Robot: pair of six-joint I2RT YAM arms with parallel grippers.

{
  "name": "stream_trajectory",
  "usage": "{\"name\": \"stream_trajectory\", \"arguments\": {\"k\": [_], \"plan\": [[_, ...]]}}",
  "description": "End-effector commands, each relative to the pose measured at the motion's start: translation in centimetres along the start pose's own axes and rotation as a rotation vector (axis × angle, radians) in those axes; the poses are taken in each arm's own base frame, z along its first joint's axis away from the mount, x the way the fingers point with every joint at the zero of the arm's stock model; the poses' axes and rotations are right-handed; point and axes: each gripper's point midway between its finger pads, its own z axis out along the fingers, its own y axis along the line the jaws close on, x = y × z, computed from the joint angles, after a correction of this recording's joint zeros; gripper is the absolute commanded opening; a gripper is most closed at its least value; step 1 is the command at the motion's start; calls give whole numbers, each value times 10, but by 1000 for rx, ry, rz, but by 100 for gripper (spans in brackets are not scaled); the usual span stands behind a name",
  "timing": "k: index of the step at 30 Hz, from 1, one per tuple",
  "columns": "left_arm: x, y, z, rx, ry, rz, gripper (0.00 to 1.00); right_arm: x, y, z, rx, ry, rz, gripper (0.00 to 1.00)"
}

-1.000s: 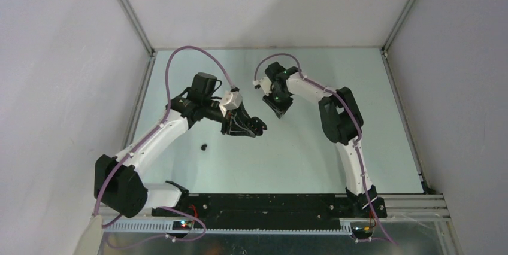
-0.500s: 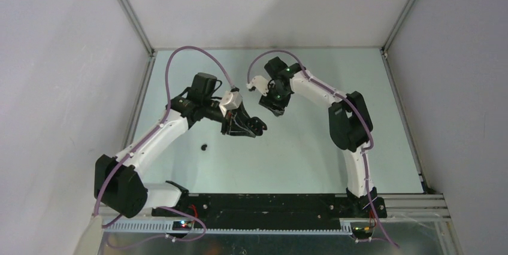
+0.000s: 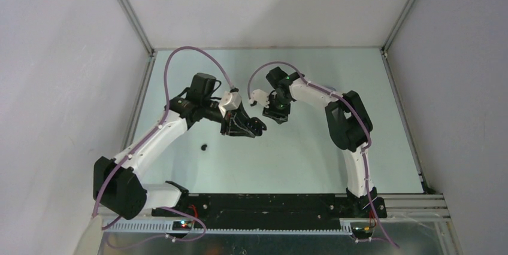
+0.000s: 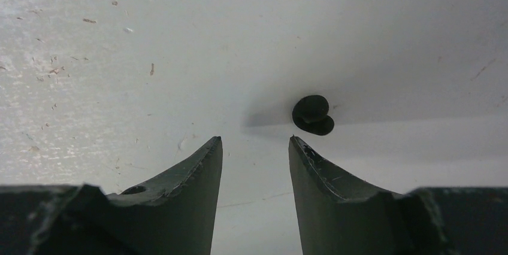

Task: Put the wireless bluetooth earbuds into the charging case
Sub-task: Pick up the earbud from the center of the board.

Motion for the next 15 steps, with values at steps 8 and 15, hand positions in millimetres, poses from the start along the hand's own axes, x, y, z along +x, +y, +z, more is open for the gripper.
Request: {"name": "stream_trajectory", "arguments": {"k": [8, 15], "plan": [[-14, -4, -1, 0, -7, 63, 0, -21, -10, 1, 27, -81, -98, 49], [-15, -4, -1, -2, -6, 64, 0, -12, -5, 8, -12, -44, -101, 49]]}}
